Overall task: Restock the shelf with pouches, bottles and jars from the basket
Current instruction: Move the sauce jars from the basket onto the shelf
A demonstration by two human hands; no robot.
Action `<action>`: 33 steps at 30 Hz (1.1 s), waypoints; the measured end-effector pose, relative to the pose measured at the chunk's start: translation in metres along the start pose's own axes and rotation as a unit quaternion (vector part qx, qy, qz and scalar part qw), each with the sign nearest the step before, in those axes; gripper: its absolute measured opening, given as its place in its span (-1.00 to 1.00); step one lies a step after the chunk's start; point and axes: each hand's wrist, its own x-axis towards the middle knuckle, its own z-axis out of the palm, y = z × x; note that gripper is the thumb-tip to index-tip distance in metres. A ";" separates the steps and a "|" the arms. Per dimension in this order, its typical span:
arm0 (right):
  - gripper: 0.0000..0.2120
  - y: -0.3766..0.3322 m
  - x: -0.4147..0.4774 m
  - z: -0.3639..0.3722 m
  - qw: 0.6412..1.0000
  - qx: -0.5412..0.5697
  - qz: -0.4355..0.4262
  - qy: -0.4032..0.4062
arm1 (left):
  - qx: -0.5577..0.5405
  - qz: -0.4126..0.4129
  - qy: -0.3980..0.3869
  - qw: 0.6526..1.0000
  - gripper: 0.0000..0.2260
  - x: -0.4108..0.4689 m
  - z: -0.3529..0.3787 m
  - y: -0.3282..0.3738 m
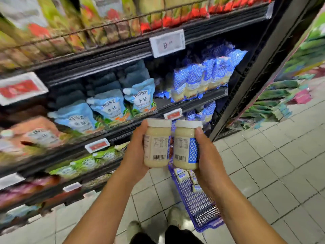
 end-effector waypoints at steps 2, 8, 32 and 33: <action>-0.52 0.003 -0.005 0.029 0.999 -0.010 0.002 -0.030 | -0.011 0.019 0.031 0.999 -0.50 -0.025 -0.026 0.008; -0.53 0.026 -0.039 0.122 0.988 -0.035 0.015 -0.150 | -0.050 0.119 0.111 0.985 -0.47 -0.114 -0.099 0.026; -0.53 0.038 -0.223 0.439 0.883 -0.065 -0.058 -0.461 | -0.001 0.414 0.281 0.866 -0.58 -0.427 -0.267 0.155; -0.52 0.031 -0.223 0.448 0.885 -0.047 -0.058 -0.459 | 0.009 0.419 0.274 0.865 -0.56 -0.429 -0.268 0.167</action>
